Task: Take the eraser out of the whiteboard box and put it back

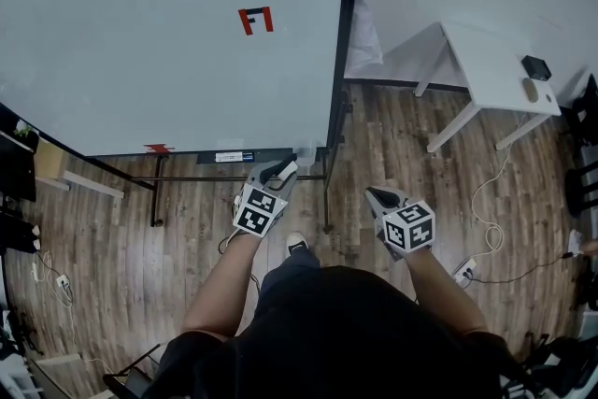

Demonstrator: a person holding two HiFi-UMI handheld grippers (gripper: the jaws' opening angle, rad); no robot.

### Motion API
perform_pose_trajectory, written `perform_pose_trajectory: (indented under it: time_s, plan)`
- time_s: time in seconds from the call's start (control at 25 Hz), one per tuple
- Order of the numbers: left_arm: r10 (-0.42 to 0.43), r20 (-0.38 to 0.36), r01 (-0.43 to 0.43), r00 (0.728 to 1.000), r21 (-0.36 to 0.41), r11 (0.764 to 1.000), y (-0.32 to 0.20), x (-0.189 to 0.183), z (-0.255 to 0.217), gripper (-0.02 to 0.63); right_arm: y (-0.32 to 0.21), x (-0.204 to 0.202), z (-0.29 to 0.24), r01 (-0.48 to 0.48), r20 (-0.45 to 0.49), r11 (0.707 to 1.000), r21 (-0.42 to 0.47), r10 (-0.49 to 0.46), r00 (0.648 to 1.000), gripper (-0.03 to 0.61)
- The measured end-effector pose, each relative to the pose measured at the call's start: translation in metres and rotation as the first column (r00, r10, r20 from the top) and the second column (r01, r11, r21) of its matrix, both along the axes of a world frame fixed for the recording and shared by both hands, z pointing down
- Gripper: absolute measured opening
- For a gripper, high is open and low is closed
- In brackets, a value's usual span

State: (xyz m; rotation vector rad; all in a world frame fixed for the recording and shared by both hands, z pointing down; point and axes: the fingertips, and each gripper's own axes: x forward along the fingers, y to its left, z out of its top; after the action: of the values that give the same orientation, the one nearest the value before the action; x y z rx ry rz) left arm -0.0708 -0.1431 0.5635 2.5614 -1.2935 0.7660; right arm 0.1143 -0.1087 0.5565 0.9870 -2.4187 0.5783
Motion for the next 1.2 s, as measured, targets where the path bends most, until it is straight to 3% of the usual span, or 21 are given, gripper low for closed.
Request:
perform_pose_trajectory:
  time_s: [0.96, 1.2]
  plan:
    - [-0.069, 0.011, 0.069, 0.998, 0.015, 0.997, 0.072, -0.008, 0.002, 0.144, 0.044, 0.006, -0.004, 0.045, 0.000, 0.999, 0.009, -0.045, 0.999, -0.009]
    - [-0.080, -0.016, 0.080, 0.997, 0.014, 0.997, 0.079, -0.007, 0.007, 0.144, 0.051, 0.010, 0.000, 0.052, -0.005, 0.999, 0.003, -0.052, 0.999, -0.009]
